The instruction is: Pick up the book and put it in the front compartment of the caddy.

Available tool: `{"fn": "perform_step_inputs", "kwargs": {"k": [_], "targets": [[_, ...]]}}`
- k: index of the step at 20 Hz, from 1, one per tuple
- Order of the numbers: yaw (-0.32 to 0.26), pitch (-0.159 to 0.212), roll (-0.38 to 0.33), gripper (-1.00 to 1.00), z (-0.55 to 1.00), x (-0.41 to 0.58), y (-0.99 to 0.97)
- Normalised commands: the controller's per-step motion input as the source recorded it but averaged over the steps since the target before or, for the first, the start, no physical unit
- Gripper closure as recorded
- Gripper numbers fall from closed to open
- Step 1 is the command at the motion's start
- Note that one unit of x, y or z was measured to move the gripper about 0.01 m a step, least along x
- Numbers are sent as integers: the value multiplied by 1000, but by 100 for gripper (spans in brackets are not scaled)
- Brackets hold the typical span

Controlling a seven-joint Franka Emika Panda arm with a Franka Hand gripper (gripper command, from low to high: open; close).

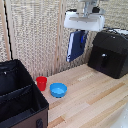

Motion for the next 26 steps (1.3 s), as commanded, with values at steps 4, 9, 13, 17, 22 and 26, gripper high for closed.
{"fn": "perform_step_inputs", "kwargs": {"k": [4, 9, 13, 17, 22, 26], "targets": [[-81, 5, 0, 100, 516, 0, 724], [-82, 0, -2, 100, 554, 0, 721], [-83, 0, -1, 100, 539, 0, 715], [-81, 1, -3, 100, 517, -4, 711], [-68, 22, -2, 100, 465, -18, 717], [-51, 47, 0, 100, 406, -3, 749]]}}
